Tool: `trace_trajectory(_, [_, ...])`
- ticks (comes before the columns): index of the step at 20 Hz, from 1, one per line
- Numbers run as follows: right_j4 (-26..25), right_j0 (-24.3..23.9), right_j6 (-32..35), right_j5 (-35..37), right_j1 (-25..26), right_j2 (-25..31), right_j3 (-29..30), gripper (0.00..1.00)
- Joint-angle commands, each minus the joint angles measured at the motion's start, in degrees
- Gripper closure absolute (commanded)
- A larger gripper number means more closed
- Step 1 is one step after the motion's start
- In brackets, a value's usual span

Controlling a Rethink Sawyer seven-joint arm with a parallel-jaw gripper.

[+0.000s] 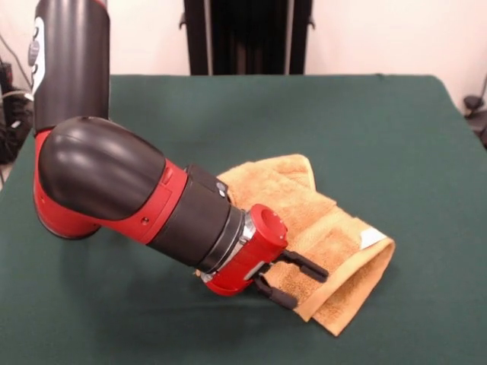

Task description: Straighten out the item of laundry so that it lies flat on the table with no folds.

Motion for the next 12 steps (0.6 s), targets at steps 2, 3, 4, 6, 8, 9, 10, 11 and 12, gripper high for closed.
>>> trace_trajectory(2, [-6.5,6.7,4.0,-1.5,-3.3,-11.5,-3.6,0.00])
trace_trajectory(3, [-8.5,8.1,6.8,-2.7,-5.3,-14.1,-3.8,0.00])
trace_trajectory(4, [-10.2,9.5,10.3,-4.6,-7.5,-16.6,-3.3,0.00])
trace_trajectory(6, [-14.2,14.7,22.1,-7.2,-12.5,-24.9,-4.2,0.00])
trace_trajectory(8, [-19.1,21.3,32.3,-6.1,-16.1,-33.6,-7.7,0.00])
trace_trajectory(9, [-22.4,24.8,35.4,-3.6,-17.3,-37.6,-10.7,0.00])
trace_trajectory(10, [-25.6,28.1,37.5,-0.2,-18.1,-41.2,-13.9,0.00])
trace_trajectory(11, [-28.3,31.0,40.1,3.0,-18.7,-44.5,-16.7,0.00])
trace_trajectory(12, [-30.8,33.6,42.8,6.4,-18.6,-47.5,-19.6,0.00])
